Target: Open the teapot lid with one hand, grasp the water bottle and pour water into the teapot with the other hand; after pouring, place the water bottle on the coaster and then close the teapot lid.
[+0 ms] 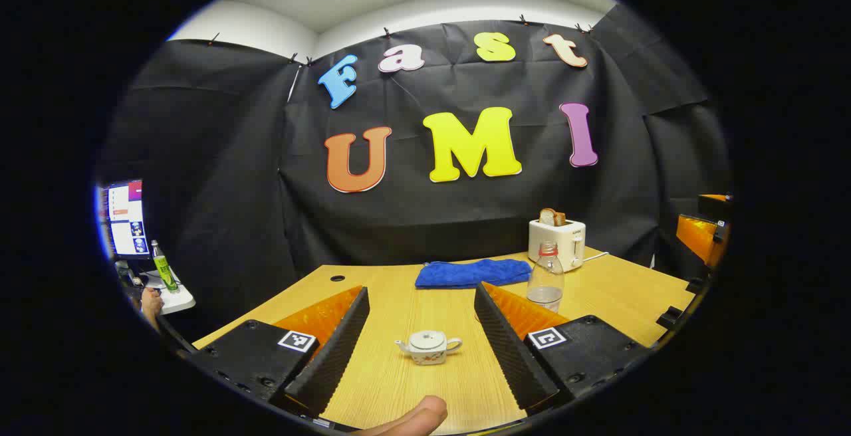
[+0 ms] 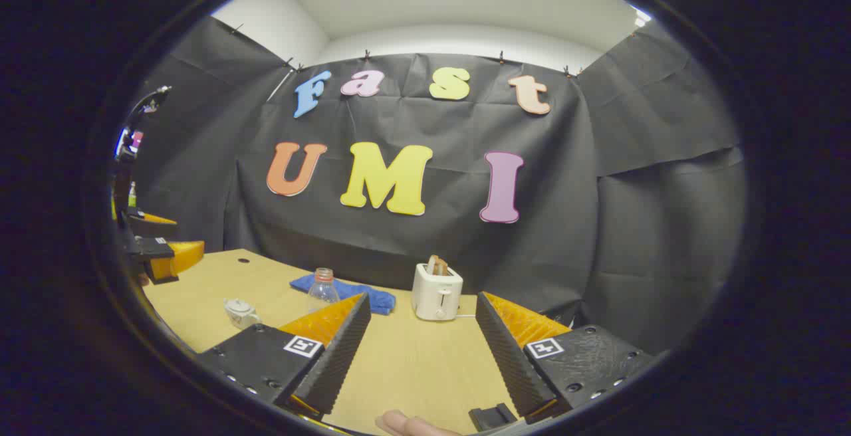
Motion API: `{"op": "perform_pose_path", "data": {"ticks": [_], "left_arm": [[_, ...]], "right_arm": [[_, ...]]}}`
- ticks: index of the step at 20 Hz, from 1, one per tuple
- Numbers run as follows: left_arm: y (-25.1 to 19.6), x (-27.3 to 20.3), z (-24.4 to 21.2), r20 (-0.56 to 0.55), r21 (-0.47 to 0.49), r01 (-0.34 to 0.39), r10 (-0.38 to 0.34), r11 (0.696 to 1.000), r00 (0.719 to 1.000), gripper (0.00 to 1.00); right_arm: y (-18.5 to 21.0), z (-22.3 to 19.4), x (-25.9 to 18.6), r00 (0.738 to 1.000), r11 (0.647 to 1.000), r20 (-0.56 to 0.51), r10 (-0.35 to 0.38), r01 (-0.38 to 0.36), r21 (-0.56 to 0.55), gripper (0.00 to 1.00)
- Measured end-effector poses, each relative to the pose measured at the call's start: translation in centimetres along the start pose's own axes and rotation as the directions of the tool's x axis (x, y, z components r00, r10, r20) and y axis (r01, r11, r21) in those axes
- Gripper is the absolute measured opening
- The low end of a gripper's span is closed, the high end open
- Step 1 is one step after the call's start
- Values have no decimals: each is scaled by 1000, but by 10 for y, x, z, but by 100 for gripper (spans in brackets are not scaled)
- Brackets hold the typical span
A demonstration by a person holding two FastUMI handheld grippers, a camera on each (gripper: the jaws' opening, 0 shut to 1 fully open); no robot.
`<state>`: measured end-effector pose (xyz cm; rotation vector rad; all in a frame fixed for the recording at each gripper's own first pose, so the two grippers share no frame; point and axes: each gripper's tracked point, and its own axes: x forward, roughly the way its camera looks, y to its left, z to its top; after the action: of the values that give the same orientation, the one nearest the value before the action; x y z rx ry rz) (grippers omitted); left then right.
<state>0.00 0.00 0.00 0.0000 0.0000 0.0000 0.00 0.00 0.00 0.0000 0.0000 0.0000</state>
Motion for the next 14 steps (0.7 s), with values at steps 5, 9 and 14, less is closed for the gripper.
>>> {"op": "perform_pose_path", "data": {"ticks": [5,9,14], "left_arm": [[0,-9,6,4,-16,-4,4,1000,1000,99],[-6,-11,2,-3,-3,13,-13,1000,1000,99],[-3,-8,-1,-17,-9,6,-6,1000,1000,100]], "right_arm": [[-4,-2,2,1000,1000,-3,-16,16,-10,98],[7,-8,5,1000,1000,-20,12,-12,-9,95],[10,-12,7,1000,999,-25,10,-10,-30,95]]}}
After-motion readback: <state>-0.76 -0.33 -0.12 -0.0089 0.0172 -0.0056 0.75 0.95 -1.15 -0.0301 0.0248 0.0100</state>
